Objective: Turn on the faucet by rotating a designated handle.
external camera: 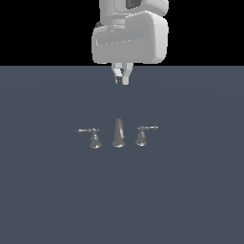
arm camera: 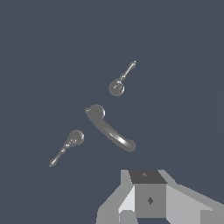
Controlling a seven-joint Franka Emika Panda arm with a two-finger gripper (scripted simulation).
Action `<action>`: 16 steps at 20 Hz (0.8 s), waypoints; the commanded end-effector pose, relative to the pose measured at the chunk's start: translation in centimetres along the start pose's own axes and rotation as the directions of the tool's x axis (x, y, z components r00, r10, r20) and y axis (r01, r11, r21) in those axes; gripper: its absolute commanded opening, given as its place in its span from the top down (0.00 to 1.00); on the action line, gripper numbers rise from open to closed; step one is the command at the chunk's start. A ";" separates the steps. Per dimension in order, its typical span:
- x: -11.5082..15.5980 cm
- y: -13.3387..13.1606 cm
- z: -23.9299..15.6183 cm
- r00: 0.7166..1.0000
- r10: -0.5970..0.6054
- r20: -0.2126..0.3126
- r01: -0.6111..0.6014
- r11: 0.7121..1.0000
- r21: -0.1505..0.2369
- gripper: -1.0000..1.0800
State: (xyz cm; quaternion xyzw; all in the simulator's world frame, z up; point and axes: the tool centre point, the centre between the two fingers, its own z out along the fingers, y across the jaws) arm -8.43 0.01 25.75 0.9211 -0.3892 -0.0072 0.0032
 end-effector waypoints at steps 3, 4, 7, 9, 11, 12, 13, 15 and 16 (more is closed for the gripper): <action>2.4 -1.0 2.9 0.994 0.105 -0.001 -0.105 0.994 0.004 1.00; 2.9 -1.2 3.5 0.992 0.129 -0.001 -0.129 0.992 0.004 1.00; 4.6 -1.7 5.5 0.980 0.198 -0.001 -0.198 0.980 0.005 1.00; 5.8 -2.0 6.8 0.969 0.245 -0.002 -0.245 0.969 0.006 1.00; 7.0 -2.2 8.1 0.956 0.292 -0.002 -0.292 0.956 0.007 1.00; 7.6 -2.2 8.8 0.949 0.316 -0.003 -0.316 0.949 0.007 1.00; 8.3 -2.3 9.5 0.941 0.340 -0.003 -0.340 0.941 0.008 1.00; 9.5 -2.4 10.8 0.922 0.387 -0.004 -0.387 0.922 0.009 1.00; 10.2 -2.4 11.5 0.912 0.409 -0.004 -0.409 0.912 0.009 1.00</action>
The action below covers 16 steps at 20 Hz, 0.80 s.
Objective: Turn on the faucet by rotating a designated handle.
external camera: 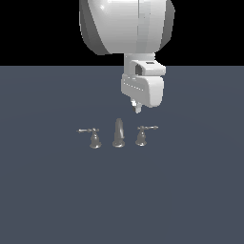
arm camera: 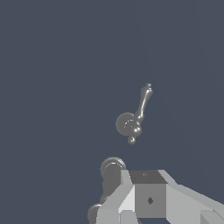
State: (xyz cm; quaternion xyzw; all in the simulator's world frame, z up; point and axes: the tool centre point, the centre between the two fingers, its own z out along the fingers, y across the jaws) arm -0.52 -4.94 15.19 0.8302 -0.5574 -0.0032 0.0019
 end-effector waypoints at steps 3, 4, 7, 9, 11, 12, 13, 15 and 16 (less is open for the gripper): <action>2.5 -1.0 2.9 0.994 0.107 -0.003 -0.107 0.994 0.002 1.00; 3.0 -1.2 3.4 0.992 0.128 -0.003 -0.128 0.992 0.002 1.00; 4.4 -1.5 4.8 0.983 0.182 -0.004 -0.182 0.983 0.004 1.00; 5.2 -1.7 5.6 0.977 0.213 -0.004 -0.213 0.977 0.005 1.00; 5.8 -1.9 6.3 0.971 0.238 -0.004 -0.238 0.971 0.005 1.00; 6.1 -1.9 6.6 0.969 0.249 -0.004 -0.249 0.969 0.006 1.00; 6.4 -2.0 6.8 0.966 0.258 -0.003 -0.258 0.966 0.006 1.00; 6.8 -2.0 7.2 0.962 0.273 -0.003 -0.273 0.962 0.007 1.00; 6.9 -2.1 7.3 0.960 0.279 -0.003 -0.279 0.960 0.007 1.00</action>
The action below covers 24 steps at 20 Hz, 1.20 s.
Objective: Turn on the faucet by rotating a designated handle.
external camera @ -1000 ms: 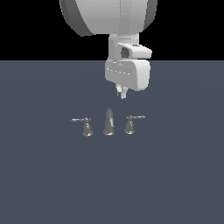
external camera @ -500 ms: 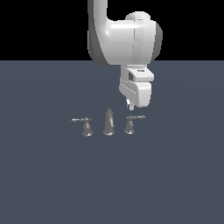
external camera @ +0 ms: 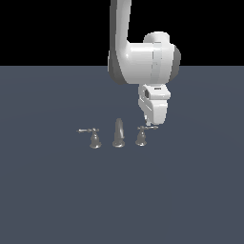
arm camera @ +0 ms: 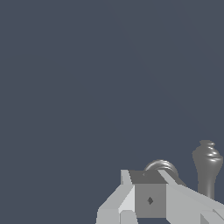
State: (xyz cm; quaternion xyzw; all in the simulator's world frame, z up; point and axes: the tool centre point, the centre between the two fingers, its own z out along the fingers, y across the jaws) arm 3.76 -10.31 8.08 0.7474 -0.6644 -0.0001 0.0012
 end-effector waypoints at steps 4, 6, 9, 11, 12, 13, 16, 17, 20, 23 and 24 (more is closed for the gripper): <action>0.4 -0.3 0.4 1.000 0.020 0.001 -0.020 1.000 0.002 1.00; 0.4 -0.3 0.4 1.000 0.020 0.001 -0.020 1.000 0.002 1.00; 0.6 0.1 0.4 1.000 0.020 0.001 -0.020 1.000 0.002 1.00; 0.9 0.8 0.4 1.000 0.020 0.001 -0.020 1.000 0.002 1.00; 1.1 1.1 0.4 1.000 0.020 0.001 -0.020 1.000 0.002 1.00; 1.3 1.5 0.4 1.000 0.020 0.001 -0.020 1.000 0.002 1.00; 1.7 2.5 0.4 1.000 0.020 0.001 -0.020 1.000 0.002 1.00; 1.9 2.9 0.4 1.000 0.020 0.001 -0.020 1.000 0.002 1.00; 2.2 3.6 0.4 1.000 0.020 0.001 -0.020 1.000 0.002 1.00; 1.3 3.4 0.4 1.000 0.010 0.003 -0.010 1.000 0.009 1.00; 1.3 3.7 0.4 1.000 0.010 0.003 -0.011 1.000 0.008 1.00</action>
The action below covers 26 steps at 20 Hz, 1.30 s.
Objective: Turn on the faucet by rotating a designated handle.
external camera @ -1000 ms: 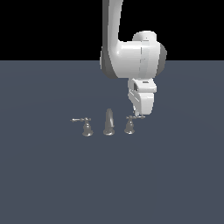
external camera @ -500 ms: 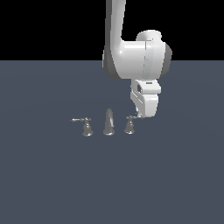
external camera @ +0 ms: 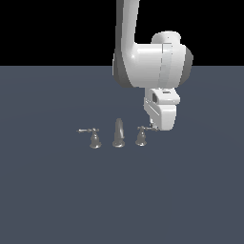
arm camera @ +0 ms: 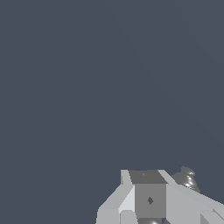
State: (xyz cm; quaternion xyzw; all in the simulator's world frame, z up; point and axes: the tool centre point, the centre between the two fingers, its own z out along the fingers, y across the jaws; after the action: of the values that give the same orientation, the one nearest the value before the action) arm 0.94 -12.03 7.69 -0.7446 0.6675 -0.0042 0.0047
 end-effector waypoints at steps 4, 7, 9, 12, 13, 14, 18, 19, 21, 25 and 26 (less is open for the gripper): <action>-0.2 2.1 0.0 1.000 0.005 0.001 -0.005 1.000 -0.008 1.00; -0.3 3.1 0.0 1.000 0.008 0.000 -0.008 1.000 -0.010 1.00; -0.4 3.8 0.0 1.000 0.010 0.000 -0.010 1.000 -0.011 1.00; -0.5 4.5 0.0 1.000 0.011 0.000 -0.011 1.000 -0.012 1.00; -0.3 3.7 0.1 1.000 0.012 -0.003 -0.012 1.000 -0.002 1.00; -0.6 3.9 0.1 1.000 0.012 -0.002 -0.012 1.000 -0.003 1.00; -2.0 4.9 0.0 1.000 0.012 -0.002 -0.012 1.000 -0.006 1.00; -2.3 5.1 0.0 1.000 0.012 -0.001 -0.012 1.000 -0.007 1.00; -3.0 5.6 0.0 1.000 0.012 -0.001 -0.012 1.000 -0.009 1.00; -4.4 6.6 -0.1 1.000 0.012 0.000 -0.012 1.000 -0.012 1.00; -4.4 6.6 -0.1 1.000 0.012 0.000 -0.012 1.000 -0.012 1.00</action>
State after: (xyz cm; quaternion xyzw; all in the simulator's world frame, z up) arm -6.03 -10.58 7.60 -0.7287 0.6848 -0.0030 -0.0019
